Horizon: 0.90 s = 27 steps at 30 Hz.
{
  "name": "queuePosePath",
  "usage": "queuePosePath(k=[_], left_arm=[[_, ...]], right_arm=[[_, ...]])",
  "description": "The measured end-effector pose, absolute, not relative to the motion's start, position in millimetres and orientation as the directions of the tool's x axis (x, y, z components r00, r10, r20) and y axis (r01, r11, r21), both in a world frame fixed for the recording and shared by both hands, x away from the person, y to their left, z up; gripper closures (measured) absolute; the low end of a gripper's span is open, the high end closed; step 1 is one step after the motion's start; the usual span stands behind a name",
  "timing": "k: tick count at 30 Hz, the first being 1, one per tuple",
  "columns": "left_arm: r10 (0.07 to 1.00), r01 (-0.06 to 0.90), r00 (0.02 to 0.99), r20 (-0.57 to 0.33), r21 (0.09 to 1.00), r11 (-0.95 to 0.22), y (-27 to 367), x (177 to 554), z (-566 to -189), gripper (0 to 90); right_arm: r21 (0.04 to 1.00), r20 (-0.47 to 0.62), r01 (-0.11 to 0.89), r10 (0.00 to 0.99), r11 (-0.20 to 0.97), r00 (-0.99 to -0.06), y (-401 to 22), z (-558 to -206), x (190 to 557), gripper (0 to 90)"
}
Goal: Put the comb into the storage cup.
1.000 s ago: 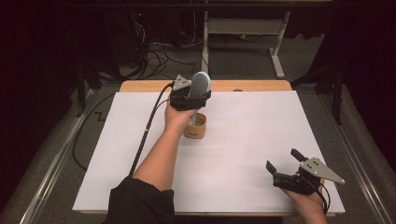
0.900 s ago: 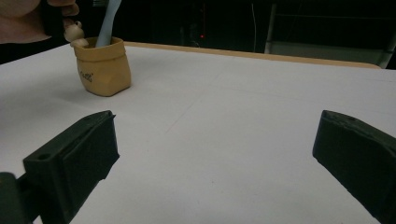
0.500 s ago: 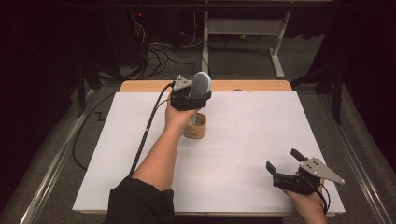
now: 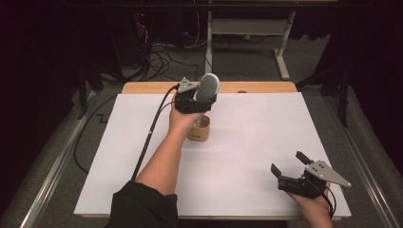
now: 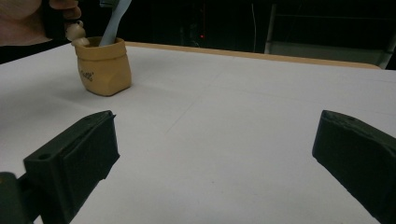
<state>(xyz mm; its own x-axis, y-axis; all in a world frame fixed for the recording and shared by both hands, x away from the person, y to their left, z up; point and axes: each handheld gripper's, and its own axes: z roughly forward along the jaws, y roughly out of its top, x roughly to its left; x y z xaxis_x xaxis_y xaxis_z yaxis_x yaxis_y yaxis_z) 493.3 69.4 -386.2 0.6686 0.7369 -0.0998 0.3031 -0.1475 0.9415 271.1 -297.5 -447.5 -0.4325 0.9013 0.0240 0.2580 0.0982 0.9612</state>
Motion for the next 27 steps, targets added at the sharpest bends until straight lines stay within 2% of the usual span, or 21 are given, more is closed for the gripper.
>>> queuePosePath(k=[7, 18, 27], left_arm=[[0.736, 0.301, 0.670, -0.095, 0.941, -0.154, 68.9, 492.1, -386.0, 13.9], [0.732, 0.308, 0.674, -0.099, 0.938, -0.157, 68.3, 490.1, -385.8, 4.3], [0.717, 0.298, 0.691, -0.096, 0.941, -0.161, 67.1, 488.2, -385.2, 0.8]], right_arm=[[0.961, 0.023, 0.258, 0.902, 0.099, -0.432, -297.3, -447.5, 270.9, 0.9], [0.962, 0.020, 0.255, 0.902, 0.100, -0.431, -296.9, -447.5, 271.0, 0.9], [0.961, 0.020, 0.258, 0.901, 0.103, -0.432, -296.6, -447.5, 270.8, 0.9]])
